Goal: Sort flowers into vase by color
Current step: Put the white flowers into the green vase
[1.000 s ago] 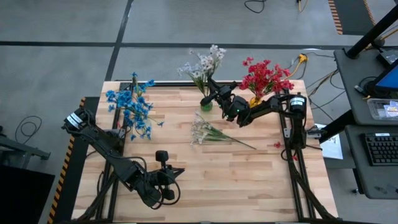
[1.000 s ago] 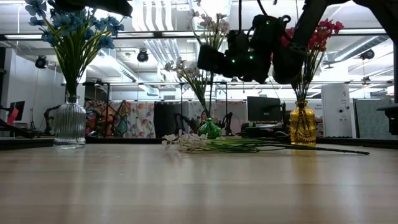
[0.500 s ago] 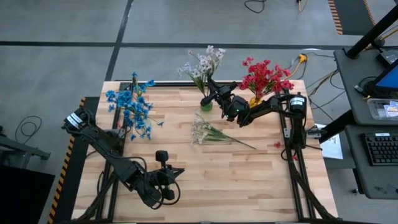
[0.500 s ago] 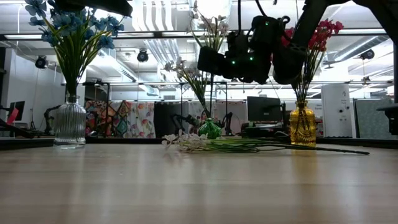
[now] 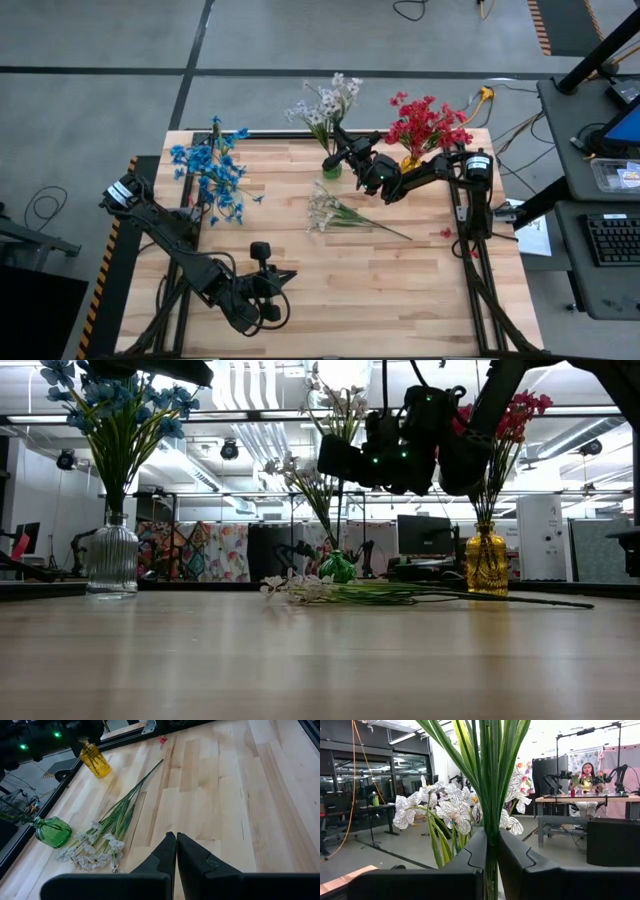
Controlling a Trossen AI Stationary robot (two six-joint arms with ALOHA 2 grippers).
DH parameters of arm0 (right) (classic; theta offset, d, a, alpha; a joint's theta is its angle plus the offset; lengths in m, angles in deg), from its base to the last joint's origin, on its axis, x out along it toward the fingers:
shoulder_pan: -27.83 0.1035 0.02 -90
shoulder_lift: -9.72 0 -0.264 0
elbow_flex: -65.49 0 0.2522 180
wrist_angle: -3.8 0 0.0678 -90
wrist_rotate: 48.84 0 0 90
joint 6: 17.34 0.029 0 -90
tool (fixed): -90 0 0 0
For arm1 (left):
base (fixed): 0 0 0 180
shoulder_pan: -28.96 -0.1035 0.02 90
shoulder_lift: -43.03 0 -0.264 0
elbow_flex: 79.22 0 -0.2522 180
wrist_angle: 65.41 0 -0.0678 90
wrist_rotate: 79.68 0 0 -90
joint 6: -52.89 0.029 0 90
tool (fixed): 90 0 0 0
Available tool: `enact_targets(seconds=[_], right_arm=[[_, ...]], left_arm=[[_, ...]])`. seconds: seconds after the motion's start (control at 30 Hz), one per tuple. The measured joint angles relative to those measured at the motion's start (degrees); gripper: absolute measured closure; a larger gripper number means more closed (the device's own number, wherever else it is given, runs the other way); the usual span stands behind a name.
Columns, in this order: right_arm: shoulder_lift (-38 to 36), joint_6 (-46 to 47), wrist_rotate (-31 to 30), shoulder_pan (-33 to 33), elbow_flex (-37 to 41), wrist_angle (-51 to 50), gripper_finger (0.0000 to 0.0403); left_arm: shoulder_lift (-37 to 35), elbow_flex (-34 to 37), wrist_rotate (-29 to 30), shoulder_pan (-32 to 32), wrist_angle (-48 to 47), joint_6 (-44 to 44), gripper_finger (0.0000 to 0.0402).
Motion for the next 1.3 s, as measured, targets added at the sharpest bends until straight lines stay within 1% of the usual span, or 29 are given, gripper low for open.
enact_targets(seconds=[0.17, 0.5, 0.63, 0.7, 0.77, 0.83, 0.9, 1.0, 1.03, 1.13, 1.2, 1.3], right_arm=[[0.0, 0.1, 0.0, 0.02, 0.0, 0.0, 0.0367], [0.0, 0.61, 0.0, 0.0, 0.0, 0.0, 0.029], [0.0, 0.63, -0.02, 0.0, 0.0, -0.61, 0.0269], [0.0, 1.08, -0.02, 0.0, 0.0, -1.27, 0.0265], [-0.01, 1.52, -0.02, 0.01, 0.0, -1.35, 0.0269], [0.0, 1.66, -0.02, 0.0, 0.0, -1.29, 0.0287], [-0.02, 1.55, -0.02, 0.0, 0.0, -1.27, 0.0315], [-0.02, 1.21, -0.01, 0.05, 0.0, -0.51, 0.0371], [-0.02, 0.91, -0.08, 0.18, 0.0, 0.0, 0.038], [-0.16, 0.68, -0.74, 0.6, 0.0, 0.5, 0.0381], [-0.48, -0.15, -3.29, 1.15, 0.0, 0.78, 0.0381], [-1.58, -4.6, -4.15, 2.81, 0.0, 3.23, 0.0381]], left_arm=[[0.0, 0.0, 0.0, 0.0, 0.0, 0.0, 0.0402], [0.0, 0.0, 0.0, 0.0, -0.02, 0.0, 0.0402], [0.0, 0.0, 0.0, 0.0, -0.02, 0.0, 0.0402], [0.0, 0.0, 0.0, 0.0, -0.04, 0.0, 0.0402], [0.0, 0.0, 0.0, 0.0, -0.03, 0.0, 0.0402], [0.0, 0.0, 0.0, 0.0, -0.04, 0.0, 0.0402], [0.0, 0.0, 0.0, 0.0, -0.09, 0.0, 0.0402], [0.0, 0.0, 0.0, 0.0, -0.41, 0.0, 0.0402], [0.0, 0.0, 0.0, 0.0, -0.39, 0.0, 0.0402], [0.0, 0.0, 0.0, 0.0, -0.55, 0.0, 0.0402], [0.0, 0.0, 0.0, 0.0, -0.8, 0.0, 0.0402], [0.0, 0.0, 0.0, 0.0, -0.76, 0.0, 0.0402]])
